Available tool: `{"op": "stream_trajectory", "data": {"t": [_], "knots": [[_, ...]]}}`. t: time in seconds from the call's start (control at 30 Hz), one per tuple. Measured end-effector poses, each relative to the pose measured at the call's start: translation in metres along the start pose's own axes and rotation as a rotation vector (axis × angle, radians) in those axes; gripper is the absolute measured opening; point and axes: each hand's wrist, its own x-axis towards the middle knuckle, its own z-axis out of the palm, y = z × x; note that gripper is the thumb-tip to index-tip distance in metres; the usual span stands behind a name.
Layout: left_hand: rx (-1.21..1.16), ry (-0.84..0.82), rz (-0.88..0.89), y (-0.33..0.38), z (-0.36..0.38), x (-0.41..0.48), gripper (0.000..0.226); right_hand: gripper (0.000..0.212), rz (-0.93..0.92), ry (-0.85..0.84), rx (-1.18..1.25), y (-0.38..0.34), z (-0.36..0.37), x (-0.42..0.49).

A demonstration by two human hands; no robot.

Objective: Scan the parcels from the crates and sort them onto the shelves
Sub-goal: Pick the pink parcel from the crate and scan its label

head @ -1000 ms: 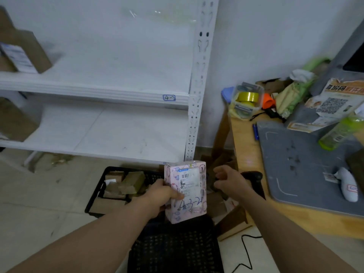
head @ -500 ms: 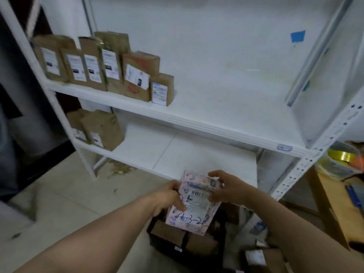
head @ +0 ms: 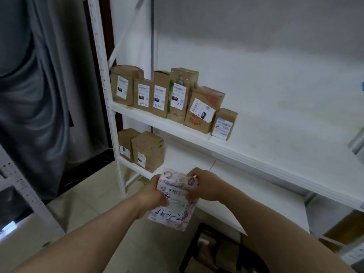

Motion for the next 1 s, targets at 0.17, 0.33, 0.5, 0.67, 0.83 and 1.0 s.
{"op": "stream_trajectory", "data": {"t": [0.17, 0.33, 0.5, 0.67, 0.83, 1.0], "knots": [[0.013, 0.071, 0.016, 0.012, -0.023, 0.019, 0.077, 0.056, 0.039, 0.024, -0.045, -0.014, 0.006, 0.035], [0.01, 0.097, -0.071, 0.01, -0.043, 0.057, 0.069, 0.053, 0.116, 0.014, -0.065, -0.007, 0.013, 0.086], [-0.015, 0.188, -0.176, 0.001, -0.068, 0.119, 0.051, 0.061, 0.167, 0.053, -0.057, 0.006, 0.024, 0.161], [-0.028, 0.248, -0.275, 0.0, -0.097, 0.19, 0.04, 0.071, 0.252, 0.047, 0.002, 0.029, 0.031, 0.246], [-0.028, 0.286, -0.322, 0.001, -0.122, 0.266, 0.04, 0.072, 0.302, 0.005, -0.023, 0.057, 0.042, 0.327], [-0.049, 0.273, -0.427, -0.019, -0.14, 0.315, 0.03, 0.067, 0.364, -0.027, 0.025, 0.072, 0.062, 0.387]]}}
